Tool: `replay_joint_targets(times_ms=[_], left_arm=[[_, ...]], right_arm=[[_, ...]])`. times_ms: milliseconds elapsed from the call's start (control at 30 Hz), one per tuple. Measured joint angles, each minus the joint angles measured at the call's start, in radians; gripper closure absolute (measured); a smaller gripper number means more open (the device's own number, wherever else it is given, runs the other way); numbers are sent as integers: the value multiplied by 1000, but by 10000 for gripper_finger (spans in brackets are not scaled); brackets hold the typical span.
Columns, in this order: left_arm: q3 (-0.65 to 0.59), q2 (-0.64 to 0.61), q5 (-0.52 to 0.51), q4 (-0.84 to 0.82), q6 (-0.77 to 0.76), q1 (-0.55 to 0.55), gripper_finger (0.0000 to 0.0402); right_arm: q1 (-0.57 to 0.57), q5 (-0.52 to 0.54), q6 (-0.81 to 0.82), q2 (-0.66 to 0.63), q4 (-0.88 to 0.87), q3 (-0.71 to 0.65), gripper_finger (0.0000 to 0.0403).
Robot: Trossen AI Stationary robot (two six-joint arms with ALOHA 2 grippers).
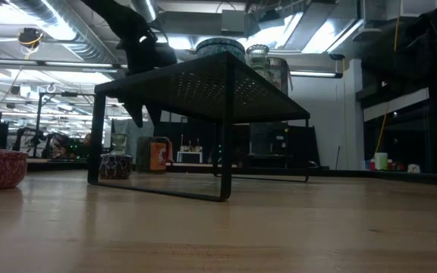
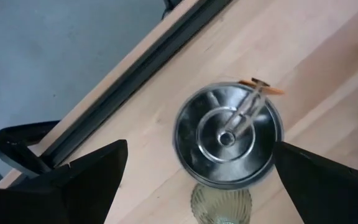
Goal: Pick & Place candle stick holders
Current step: Put the scented candle on the shelf
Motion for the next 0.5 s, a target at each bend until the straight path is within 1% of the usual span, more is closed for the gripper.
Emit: replay_joint_targets(times_ms=[200, 367, 500], left_arm=[[0, -8, -5, -5, 4, -18, 2], [0, -8, -20, -3, 52, -31, 2], [0, -2, -20, 0, 58, -36, 2]], right_arm=[[0, 0, 0, 0, 0, 0, 355], [0, 0, 0, 0, 0, 0, 355], [0, 0, 0, 0, 0, 0, 355]])
